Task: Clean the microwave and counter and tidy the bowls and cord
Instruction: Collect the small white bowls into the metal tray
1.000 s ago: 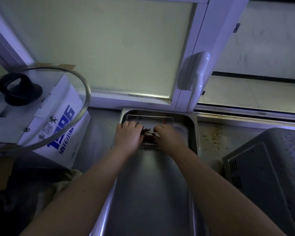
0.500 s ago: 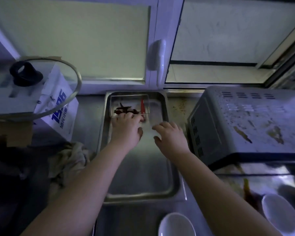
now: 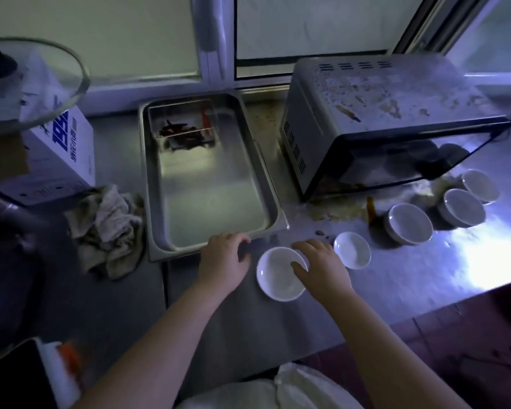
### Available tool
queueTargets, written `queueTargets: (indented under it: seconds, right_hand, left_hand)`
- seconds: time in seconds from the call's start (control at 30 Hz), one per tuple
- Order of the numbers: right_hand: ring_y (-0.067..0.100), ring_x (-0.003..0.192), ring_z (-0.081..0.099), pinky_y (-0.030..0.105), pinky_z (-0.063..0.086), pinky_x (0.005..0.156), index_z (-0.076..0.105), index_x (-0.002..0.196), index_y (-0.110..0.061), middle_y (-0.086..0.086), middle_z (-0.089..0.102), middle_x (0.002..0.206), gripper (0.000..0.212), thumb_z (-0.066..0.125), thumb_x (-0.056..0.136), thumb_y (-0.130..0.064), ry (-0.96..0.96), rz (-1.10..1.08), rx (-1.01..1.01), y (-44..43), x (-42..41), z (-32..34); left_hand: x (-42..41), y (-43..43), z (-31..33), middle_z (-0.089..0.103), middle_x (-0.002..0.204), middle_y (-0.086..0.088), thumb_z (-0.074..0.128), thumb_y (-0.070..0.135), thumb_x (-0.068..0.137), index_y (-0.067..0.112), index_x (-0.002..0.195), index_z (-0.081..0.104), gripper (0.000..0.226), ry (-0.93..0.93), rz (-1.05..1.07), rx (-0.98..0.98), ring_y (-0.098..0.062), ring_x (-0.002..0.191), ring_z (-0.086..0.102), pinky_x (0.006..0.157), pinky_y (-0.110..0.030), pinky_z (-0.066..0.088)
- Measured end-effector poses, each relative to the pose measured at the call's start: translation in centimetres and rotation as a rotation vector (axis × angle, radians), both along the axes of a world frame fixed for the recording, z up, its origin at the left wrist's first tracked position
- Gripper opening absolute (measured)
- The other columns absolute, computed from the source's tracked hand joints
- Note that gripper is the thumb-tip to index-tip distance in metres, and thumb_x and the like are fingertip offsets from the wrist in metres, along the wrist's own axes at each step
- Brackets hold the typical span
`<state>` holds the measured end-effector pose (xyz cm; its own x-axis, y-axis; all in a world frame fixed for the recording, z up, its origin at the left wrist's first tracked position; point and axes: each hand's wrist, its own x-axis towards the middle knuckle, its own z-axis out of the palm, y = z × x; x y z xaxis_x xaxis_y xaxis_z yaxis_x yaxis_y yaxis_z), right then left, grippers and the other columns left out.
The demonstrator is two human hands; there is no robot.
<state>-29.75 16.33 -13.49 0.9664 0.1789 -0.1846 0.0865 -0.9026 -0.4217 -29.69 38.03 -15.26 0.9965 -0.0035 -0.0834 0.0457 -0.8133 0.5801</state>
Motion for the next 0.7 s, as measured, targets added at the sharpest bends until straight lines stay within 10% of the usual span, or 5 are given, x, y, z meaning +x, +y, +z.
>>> queueTargets:
  seconds: [0.23, 0.43, 0.7]
  right_hand:
    - [0.015, 0.096, 0.058, 0.031, 0.048, 0.079, 0.049, 0.133, -0.029, -0.004, 0.053, 0.122, 0.052, 0.068, 0.085, -0.021, 0.281, -0.365, 0.303, -2.4, -3.5, -2.4]
    - [0.026, 0.097, 0.066, 0.051, 0.053, 0.090, 0.054, 0.127, -0.025, 0.004, 0.065, 0.105, 0.051, 0.069, 0.079, -0.015, 0.545, -0.625, 0.666, -2.9, -2.6, -5.5]
    - [0.033, 0.098, 0.065, 0.053, 0.058, 0.078, 0.059, 0.114, -0.017, 0.012, 0.064, 0.110, 0.033, 0.060, 0.084, -0.001, 0.626, -0.655, 0.935, -2.8, -1.7, -6.3]
  left_hand:
    - [-3.6, -2.5, -3.6, 0.056, 0.111, -0.002, 0.074, 0.024, 0.082, 0.021, 0.125, 0.054, 0.047, 0.452, 0.288, -0.448, -0.018, 0.101, 0.057, 0.091, -0.032, 0.048]
    - [-4.3, -5.4, -5.2, 0.058, 0.119, -0.008, 0.070, 0.020, 0.086, 0.031, 0.139, 0.036, 0.063, 0.729, 0.536, -0.875, -0.031, 0.094, 0.065, 0.067, -0.045, 0.060]
    - [-4.1, -6.0, -4.5, 0.057, 0.125, -0.014, 0.065, 0.004, 0.087, 0.020, 0.137, 0.043, 0.056, 0.656, 0.721, -1.022, -0.036, 0.091, 0.067, 0.071, -0.052, 0.058]
